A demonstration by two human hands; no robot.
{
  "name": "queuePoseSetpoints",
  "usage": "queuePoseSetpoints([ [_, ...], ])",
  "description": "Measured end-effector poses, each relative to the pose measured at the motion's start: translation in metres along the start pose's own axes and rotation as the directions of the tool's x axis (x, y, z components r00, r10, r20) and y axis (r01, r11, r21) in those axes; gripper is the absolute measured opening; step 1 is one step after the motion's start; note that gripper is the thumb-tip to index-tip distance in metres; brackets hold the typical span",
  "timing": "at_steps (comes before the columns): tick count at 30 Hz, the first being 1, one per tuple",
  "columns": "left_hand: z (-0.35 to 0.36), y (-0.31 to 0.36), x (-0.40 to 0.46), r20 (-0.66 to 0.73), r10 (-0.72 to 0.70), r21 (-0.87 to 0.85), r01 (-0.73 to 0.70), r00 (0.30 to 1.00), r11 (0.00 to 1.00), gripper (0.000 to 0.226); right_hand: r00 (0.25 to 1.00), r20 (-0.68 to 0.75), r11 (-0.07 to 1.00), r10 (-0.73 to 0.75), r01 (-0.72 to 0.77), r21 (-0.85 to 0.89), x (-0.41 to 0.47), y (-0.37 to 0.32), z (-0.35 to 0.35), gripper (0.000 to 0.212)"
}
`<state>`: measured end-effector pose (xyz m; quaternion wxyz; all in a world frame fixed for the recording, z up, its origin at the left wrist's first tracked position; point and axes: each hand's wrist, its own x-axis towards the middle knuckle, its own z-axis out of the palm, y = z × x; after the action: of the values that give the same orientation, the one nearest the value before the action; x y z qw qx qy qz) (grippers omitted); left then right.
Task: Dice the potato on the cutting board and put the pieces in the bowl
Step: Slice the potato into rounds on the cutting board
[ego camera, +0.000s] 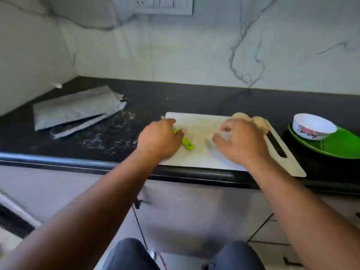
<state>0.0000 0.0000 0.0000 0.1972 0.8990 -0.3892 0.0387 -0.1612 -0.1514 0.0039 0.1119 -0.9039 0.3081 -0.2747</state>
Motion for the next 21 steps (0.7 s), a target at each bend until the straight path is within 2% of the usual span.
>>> queuePoseSetpoints([
  [4, -0.003, -0.01, -0.023, 0.11, -0.018, 0.034, 0.015, 0.994, 0.999, 0.037, 0.976, 0.21, 0.992, -0.052, 0.076, -0.106, -0.018, -0.035, 0.022, 0.058],
  [10, -0.009, -0.01, -0.041, 0.077, -0.027, -0.076, 0.033, 0.997, 0.997, 0.037, 0.951, 0.295, 0.991, -0.093, 0.118, -0.067, -0.02, -0.063, 0.033, 0.043],
  [14, -0.009, -0.014, -0.039, 0.052, -0.009, -0.14, 0.016, 0.999, 0.99, 0.037, 0.948, 0.296, 0.991, -0.119, 0.132, -0.026, -0.02, -0.062, 0.032, 0.042],
  [16, -0.004, -0.02, -0.032, 0.062, -0.022, -0.173, 0.033, 0.998, 0.984, 0.036, 0.961, 0.264, 0.994, -0.085, 0.063, 0.092, -0.016, -0.055, 0.027, 0.045],
  [17, -0.003, -0.022, -0.029, 0.067, -0.034, -0.176, 0.046, 0.997, 0.983, 0.038, 0.978, 0.202, 0.991, -0.055, 0.029, 0.131, -0.011, -0.048, 0.022, 0.046],
  [18, -0.003, -0.023, -0.022, 0.075, -0.048, -0.15, 0.059, 0.996, 0.987, 0.044, 0.993, 0.117, 0.995, -0.022, 0.01, 0.098, -0.004, -0.038, 0.014, 0.046],
  [21, -0.015, -0.019, 0.005, 0.061, -0.074, 0.076, 0.069, 0.995, 0.995, 0.073, 0.995, -0.085, 0.953, 0.043, -0.066, -0.296, 0.026, -0.009, -0.02, 0.044],
])
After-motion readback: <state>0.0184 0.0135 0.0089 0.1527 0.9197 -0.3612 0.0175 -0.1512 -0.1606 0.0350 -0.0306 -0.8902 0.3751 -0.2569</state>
